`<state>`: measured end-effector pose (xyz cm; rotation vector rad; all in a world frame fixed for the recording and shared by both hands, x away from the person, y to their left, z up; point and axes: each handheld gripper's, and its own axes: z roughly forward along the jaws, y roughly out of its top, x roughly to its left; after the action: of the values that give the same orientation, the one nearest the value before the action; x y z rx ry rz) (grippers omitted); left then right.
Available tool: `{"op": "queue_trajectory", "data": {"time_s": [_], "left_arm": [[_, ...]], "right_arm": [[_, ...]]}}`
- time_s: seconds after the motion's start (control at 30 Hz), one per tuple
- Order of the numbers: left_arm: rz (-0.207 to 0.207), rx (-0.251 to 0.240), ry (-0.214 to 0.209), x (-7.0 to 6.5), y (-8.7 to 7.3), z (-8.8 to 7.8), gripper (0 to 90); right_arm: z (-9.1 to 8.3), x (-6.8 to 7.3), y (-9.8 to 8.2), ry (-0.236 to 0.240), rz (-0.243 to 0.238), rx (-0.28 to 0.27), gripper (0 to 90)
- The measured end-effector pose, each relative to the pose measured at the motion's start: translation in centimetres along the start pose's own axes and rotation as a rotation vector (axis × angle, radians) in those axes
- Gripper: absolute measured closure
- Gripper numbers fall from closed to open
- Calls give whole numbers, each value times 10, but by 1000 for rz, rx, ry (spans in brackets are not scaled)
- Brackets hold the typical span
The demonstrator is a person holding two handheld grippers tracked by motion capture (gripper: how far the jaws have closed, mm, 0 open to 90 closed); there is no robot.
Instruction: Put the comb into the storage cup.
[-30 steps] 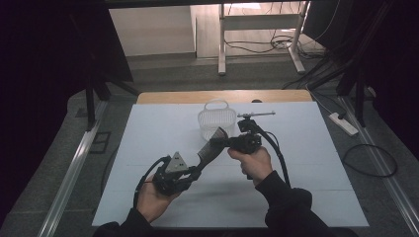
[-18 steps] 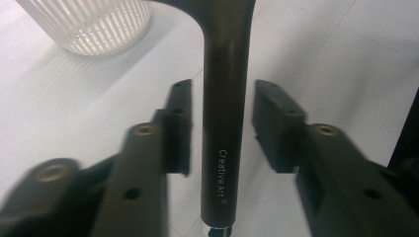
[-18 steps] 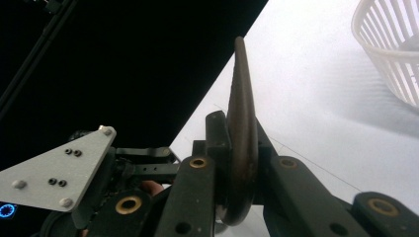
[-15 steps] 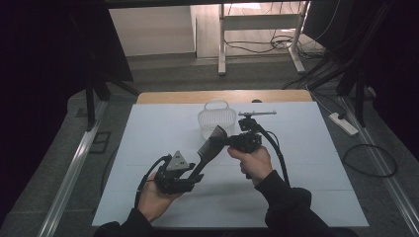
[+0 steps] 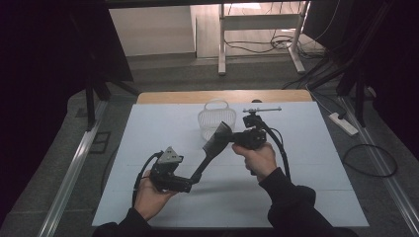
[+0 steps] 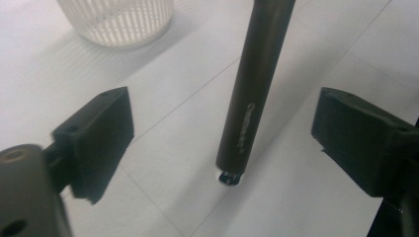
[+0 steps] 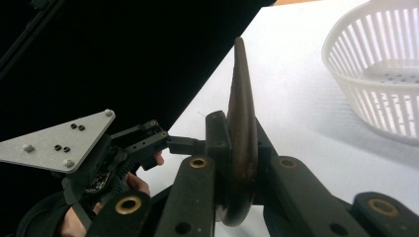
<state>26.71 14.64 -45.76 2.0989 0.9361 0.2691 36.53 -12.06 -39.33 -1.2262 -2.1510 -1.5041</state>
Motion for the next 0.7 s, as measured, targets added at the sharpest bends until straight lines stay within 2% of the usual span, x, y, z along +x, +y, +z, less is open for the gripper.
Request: {"op": "queue_trajectory", "data": {"time_s": [0.2, 0.57, 0.7], "left_arm": [[5, 14, -4, 1, -3, -2, 34], [-49, -6, -7, 7, -10, -12, 6], [-59, -35, -7, 10, -12, -19, 3]], "right_arm": [[-5, -2, 4, -10, 2, -15, 854], [-17, -6, 15, -14, 2, -55, 854], [-21, -7, 19, -20, 3, -67, 854]]}}
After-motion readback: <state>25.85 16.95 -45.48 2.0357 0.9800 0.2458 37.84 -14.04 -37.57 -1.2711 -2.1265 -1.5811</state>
